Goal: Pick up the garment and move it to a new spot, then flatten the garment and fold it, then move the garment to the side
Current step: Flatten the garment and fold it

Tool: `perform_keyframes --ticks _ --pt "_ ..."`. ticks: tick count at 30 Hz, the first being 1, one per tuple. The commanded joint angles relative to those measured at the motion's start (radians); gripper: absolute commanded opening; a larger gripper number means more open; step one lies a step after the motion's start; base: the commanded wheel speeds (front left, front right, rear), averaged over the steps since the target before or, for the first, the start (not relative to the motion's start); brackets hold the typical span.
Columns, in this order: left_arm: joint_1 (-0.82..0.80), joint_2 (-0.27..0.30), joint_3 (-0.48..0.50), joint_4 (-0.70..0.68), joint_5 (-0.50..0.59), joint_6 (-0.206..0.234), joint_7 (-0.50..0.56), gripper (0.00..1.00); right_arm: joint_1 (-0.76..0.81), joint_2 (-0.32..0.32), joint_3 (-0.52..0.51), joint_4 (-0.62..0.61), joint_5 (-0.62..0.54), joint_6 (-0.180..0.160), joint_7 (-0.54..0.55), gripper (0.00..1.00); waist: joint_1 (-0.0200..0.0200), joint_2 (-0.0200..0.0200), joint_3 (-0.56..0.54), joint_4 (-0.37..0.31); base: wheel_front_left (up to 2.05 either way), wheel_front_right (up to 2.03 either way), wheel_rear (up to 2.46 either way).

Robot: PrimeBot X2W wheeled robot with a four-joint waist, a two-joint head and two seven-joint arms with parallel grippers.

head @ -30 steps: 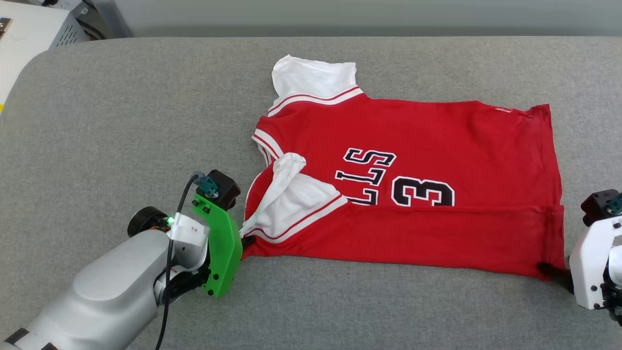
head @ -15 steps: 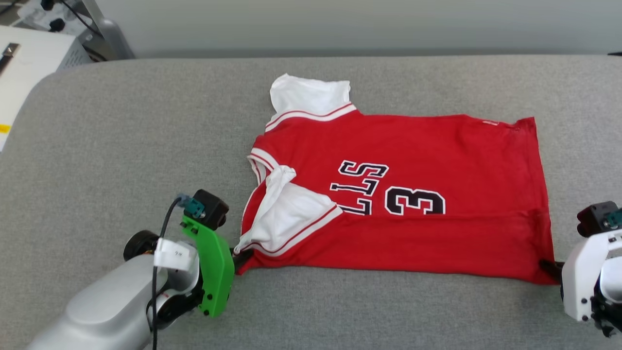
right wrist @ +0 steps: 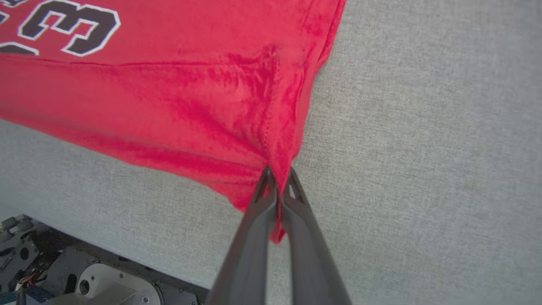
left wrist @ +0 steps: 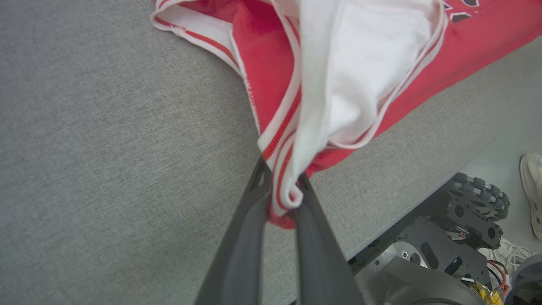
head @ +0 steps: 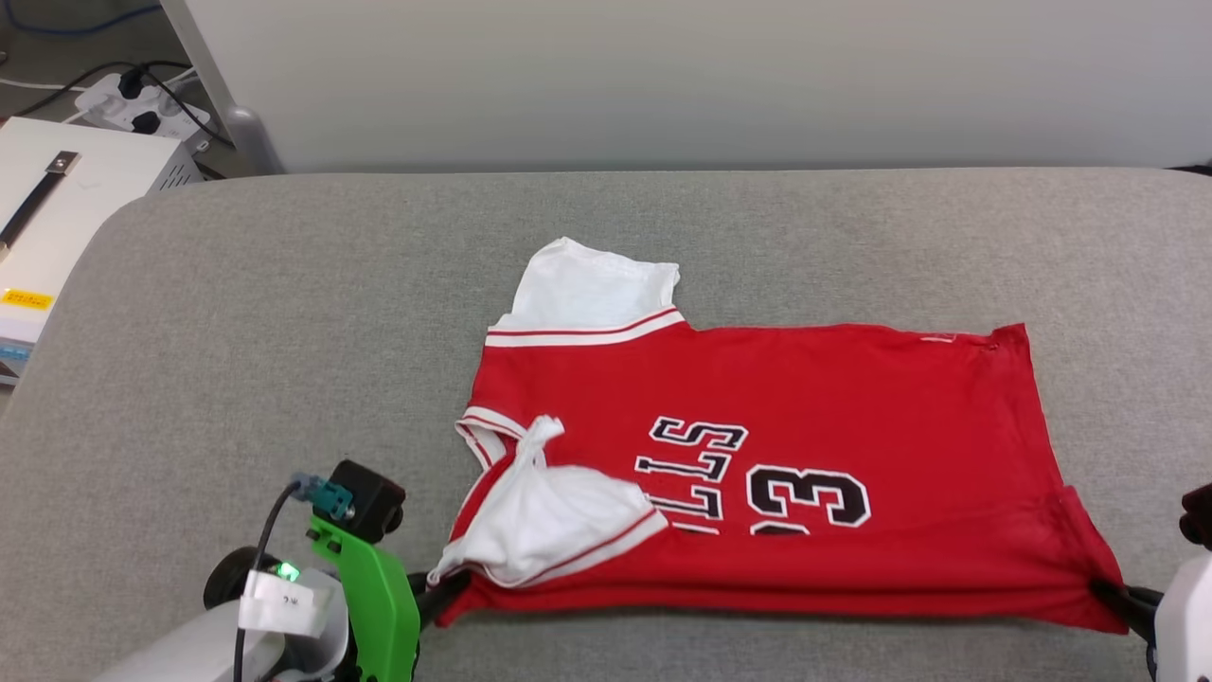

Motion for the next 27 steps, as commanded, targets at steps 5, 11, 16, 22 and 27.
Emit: perform_keyframes --ticks 5,11,16,22,27 --pt "0.037 0.002 -0.009 -0.001 -0.014 0.037 0.006 0.00 0.041 0.035 -0.054 -0.008 -0.013 -0.001 0.050 0.00 0.0000 -0.0001 0.038 -0.002 0.00 0.00 0.00" --pt "0.044 -0.039 -0.013 0.088 -0.030 0.030 0.001 0.00 0.017 0.109 -0.053 0.069 -0.049 -0.001 0.072 0.00 0.0000 -0.0001 0.073 -0.005 0.00 0.00 0.00" --pt "0.055 -0.070 -0.017 0.167 -0.040 0.004 -0.021 0.31 0.002 0.154 -0.041 0.130 -0.061 -0.001 0.028 0.00 0.0000 -0.0001 0.069 -0.003 0.00 0.00 0.00" --pt "0.053 -0.047 0.015 0.153 -0.008 0.021 -0.113 1.00 0.016 0.156 -0.076 0.108 -0.098 -0.001 -0.096 1.00 0.0000 -0.0001 0.032 0.003 0.00 0.00 0.00" --pt "0.041 -0.004 0.060 0.066 0.007 0.049 -0.175 1.00 0.039 0.180 -0.153 0.049 -0.156 -0.001 -0.204 1.00 0.0000 -0.0001 0.009 0.001 0.00 0.00 0.00"
